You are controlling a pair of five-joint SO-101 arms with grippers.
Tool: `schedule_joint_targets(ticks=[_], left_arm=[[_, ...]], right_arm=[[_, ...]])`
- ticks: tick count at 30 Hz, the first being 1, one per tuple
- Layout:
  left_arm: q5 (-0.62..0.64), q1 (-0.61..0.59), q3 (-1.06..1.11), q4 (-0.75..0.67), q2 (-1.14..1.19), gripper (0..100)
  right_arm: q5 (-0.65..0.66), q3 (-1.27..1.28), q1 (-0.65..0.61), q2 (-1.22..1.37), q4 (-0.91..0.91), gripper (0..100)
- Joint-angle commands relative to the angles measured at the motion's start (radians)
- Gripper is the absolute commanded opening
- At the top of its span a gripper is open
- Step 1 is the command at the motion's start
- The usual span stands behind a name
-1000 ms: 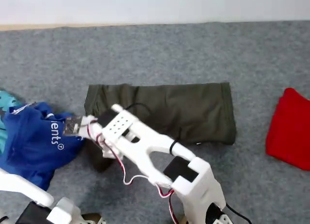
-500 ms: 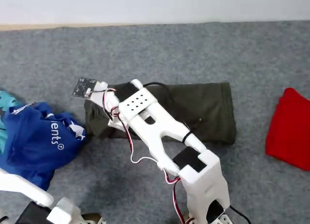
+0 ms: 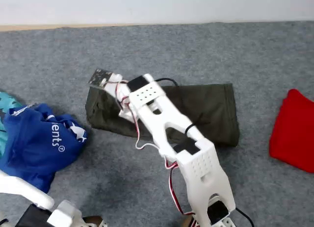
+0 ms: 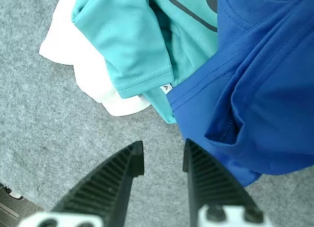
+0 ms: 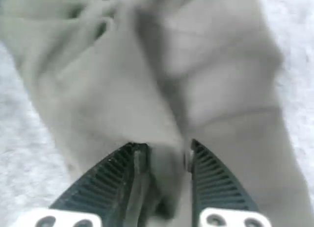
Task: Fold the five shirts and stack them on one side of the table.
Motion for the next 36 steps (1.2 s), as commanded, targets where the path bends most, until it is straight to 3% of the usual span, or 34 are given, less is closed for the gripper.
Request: schedule_joint_targets(ticks=[1,12,24,31,36], left_arm=[[0.005,0.002,-0.004,-0.012,0.000,13],[0.005,0.028,0.024,-0.015,-0.002,13],[0.006,0.054,0.044,-0.017,-0.009,9],[0.005,0.052,0.044,-0.017,-0.009,9],[0.005,0.057,0.044,-0.018,-0.009,9]], right_arm=[[0.002,-0.091,0.056,0.001,-0.012,16.9],[0.002,-0.232,0.031,-0.038,0.153,14.3],[0.002,-0.250,-0.022,0.077,-0.076,12.2],[0.003,-0.250,0.058,0.145,-0.068,12.2],[0.002,-0.273,0.031,0.062,-0.033,12.2]])
